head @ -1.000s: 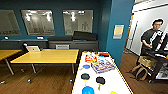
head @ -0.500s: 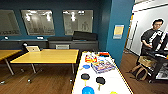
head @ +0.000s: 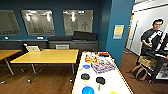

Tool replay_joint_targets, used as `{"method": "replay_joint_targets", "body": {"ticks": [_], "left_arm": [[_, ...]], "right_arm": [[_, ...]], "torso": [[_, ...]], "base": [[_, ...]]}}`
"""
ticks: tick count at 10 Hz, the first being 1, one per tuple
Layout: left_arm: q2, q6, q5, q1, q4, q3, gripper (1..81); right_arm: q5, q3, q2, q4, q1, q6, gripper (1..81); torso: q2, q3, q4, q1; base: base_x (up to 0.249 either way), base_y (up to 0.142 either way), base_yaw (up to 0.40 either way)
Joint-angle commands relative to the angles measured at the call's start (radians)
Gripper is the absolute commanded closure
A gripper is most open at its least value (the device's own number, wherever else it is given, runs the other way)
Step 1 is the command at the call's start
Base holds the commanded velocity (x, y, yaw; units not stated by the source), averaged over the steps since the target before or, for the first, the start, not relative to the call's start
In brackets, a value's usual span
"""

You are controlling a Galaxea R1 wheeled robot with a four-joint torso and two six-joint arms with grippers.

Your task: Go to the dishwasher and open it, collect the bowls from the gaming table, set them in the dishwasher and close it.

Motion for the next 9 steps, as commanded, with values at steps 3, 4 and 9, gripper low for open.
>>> {"method": "replay_joint_targets", "body": {"ticks": [3, 4, 9], "left_arm": [[-0.157, -0.003, 0.014, -0.021, 0.006, 0.233, 1.0], [-0.152, -0.003, 0.014, -0.021, 0.006, 0.233, 1.0], [-0.138, -0.002, 0.014, -0.021, 0.01, 0.23, 1.0]], "right_arm": [[-0.034, 0.318, -0.285, 0.001, 0.08, 0.026, 1.0], [-0.034, 0.353, -0.324, 0.001, 0.091, 0.04, 1.0], [-0.034, 0.449, -0.493, 0.001, 0.161, 0.117, 1.0]], "torso": [[0.0, 0.0, 0.0, 0.0], [0.0, -0.031, 0.0, 0.0], [0.0, -0.171, 0.0, 0.0]], "base": [[0.0, 0.0, 0.0], [0.0, 0.0, 0.0], [0.0, 0.0, 0.0]]}}
